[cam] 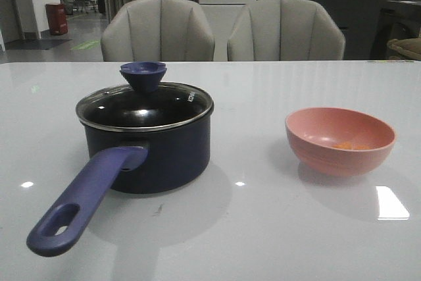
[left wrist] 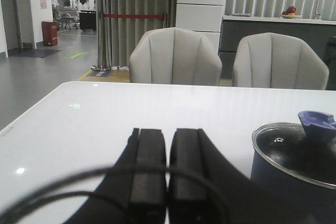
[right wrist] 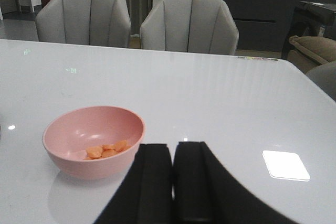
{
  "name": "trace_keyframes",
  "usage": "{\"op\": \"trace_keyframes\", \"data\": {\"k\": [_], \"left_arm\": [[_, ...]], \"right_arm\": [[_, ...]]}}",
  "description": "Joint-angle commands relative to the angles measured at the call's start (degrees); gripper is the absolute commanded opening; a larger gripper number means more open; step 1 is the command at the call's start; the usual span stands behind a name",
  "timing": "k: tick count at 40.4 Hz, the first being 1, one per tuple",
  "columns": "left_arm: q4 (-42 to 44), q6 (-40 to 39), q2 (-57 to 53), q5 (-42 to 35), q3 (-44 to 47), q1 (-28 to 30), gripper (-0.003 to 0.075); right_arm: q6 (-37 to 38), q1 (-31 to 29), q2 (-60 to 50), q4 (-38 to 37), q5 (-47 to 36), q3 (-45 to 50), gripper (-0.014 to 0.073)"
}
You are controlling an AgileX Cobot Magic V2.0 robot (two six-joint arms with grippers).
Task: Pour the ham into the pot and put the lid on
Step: 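Move the left gripper toward the purple knob of the glass lid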
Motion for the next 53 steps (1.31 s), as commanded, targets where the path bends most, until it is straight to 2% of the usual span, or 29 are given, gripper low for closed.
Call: {"op": "trace_keyframes", "data": {"k": [1,33,35,41,43,47,53], "left_arm": [[-0.3,-0.3,-1.1,-4.5,1.2,0.0,0.0113],[0.5,-0.2,-1.1,-4.9,1.2,0.0,0.0113],[0.6,-0.2,-1.1,-6.5,1.2,0.0,0.0113],[-0.4,-0.2,-1.1,-19.1,1.0,0.1,0.0113],[-0.5,-0.2,-1.0,-20.7,-0.1,0.1,0.0113],[-1.9,-0.2,0.4,-17.3,-5.6,0.1,0.0113],[-1.9,-0.2,7.0,-4.5,-17.1,0.1,0.0113]], "right_arm": [[-0.3,-0.4,-1.1,-0.8,-4.6,-0.3,0.0161],[-0.3,-0.4,-1.1,-0.8,-4.6,-0.3,0.0161],[-0.3,-0.4,-1.1,-0.8,-4.6,-0.3,0.0161],[-0.3,-0.4,-1.1,-0.8,-4.6,-0.3,0.0161],[-0.3,-0.4,-1.1,-0.8,-4.6,-0.3,0.0161],[-0.3,-0.4,-1.1,-0.8,-4.6,-0.3,0.0161],[-0.3,-0.4,-1.1,-0.8,-4.6,-0.3,0.0161]]}}
